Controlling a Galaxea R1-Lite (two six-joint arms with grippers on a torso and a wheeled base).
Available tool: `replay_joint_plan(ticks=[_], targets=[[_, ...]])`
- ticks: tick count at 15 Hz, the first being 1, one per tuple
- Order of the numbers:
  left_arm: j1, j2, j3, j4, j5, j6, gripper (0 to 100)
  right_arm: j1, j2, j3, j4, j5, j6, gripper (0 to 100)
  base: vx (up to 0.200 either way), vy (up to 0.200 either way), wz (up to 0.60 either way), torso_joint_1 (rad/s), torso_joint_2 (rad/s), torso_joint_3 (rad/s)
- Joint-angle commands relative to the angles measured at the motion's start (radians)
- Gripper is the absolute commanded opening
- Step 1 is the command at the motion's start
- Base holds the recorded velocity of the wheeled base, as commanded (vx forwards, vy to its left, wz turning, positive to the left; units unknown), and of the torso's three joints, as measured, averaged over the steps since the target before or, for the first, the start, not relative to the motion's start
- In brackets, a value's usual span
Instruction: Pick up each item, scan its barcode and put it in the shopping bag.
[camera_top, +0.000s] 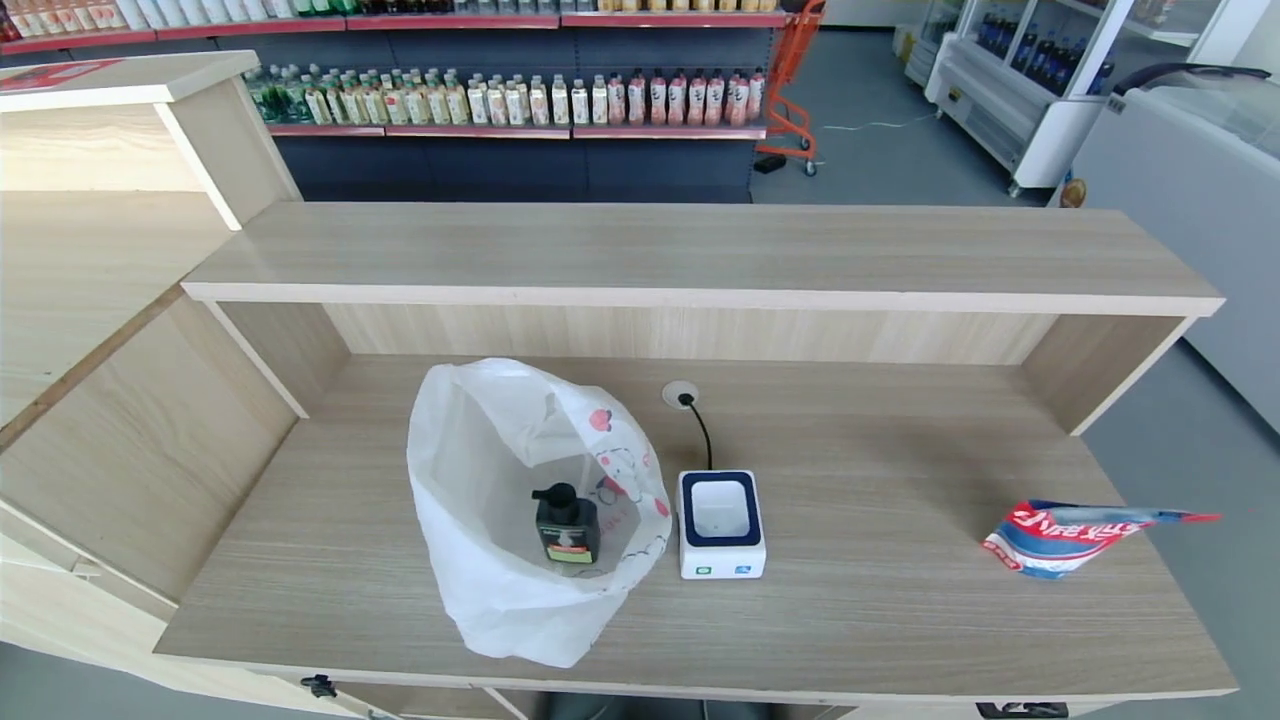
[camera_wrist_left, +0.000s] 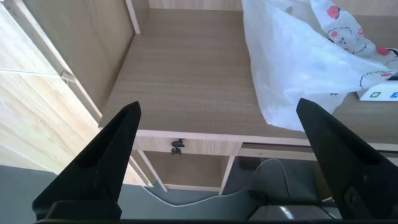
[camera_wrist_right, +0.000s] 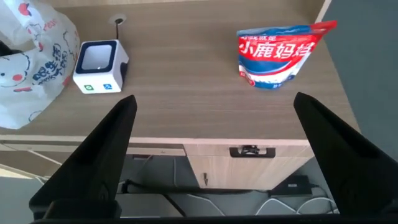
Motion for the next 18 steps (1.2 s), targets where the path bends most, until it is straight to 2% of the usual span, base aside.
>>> replay_joint_plan(ticks=[1, 5, 8, 10, 11, 12, 13, 15, 16, 17, 18], targets=[[0.000, 0.000, 0.000, 0.000, 0.001, 0.000, 100, 0.000, 0.005, 0.000, 0.001, 0.000, -0.001, 100, 0.000, -0.200, 0.00, 0.002, 0.00, 0.007], [0.000, 0.000, 0.000, 0.000, 0.001, -0.003, 100, 0.000, 0.005, 0.000, -0.001, 0.000, -0.009, 100, 0.000, -0.200, 0.00, 0.001, 0.00, 0.000], [0.000, 0.000, 0.000, 0.000, 0.001, -0.007, 100, 0.000, 0.005, 0.000, -0.001, 0.000, -0.007, 100, -0.200, -0.200, 0.00, 0.002, 0.00, 0.002], [0.000, 0.000, 0.000, 0.000, 0.001, -0.004, 100, 0.002, 0.035, -0.005, -0.003, -0.003, -0.001, 100, -0.200, 0.000, 0.00, 0.019, 0.01, 0.000], [0.000, 0.000, 0.000, 0.000, 0.001, -0.004, 100, -0.012, 0.189, -0.173, 0.027, -0.003, 0.060, 100, 0.000, 0.000, 0.00, 0.000, 0.00, 0.000], [0.000, 0.000, 0.000, 0.000, 0.001, -0.004, 100, -0.015, 0.425, -0.399, 0.076, 0.002, 0.206, 100, 0.000, 0.000, 0.00, 0.000, 0.00, 0.000], [0.000, 0.000, 0.000, 0.000, 0.001, -0.004, 100, -0.018, 0.580, -0.554, 0.094, -0.003, 0.292, 100, 0.000, 0.000, 0.00, 0.000, 0.00, 0.000], [0.000, 0.000, 0.000, 0.000, 0.001, -0.004, 100, -0.050, 1.158, -1.063, 0.228, -0.073, 0.669, 100, 0.000, 0.000, 0.00, 0.000, 0.00, 0.000], [0.000, 0.000, 0.000, 0.000, 0.001, -0.004, 100, -0.059, 1.356, -1.241, 0.353, -0.076, 0.789, 100, 0.000, 0.000, 0.00, 0.000, 0.00, 0.000], [0.000, 0.000, 0.000, 0.000, 0.001, -0.004, 100, -0.059, 1.448, -1.330, 0.419, -0.078, 0.843, 100, 0.000, 0.000, 0.00, 0.000, 0.00, 0.000], [0.000, 0.000, 0.000, 0.000, 0.001, -0.004, 100, -0.053, 1.635, -1.488, 0.545, -0.073, 0.996, 100, 0.000, 0.000, 0.00, 0.000, 0.00, 0.000]])
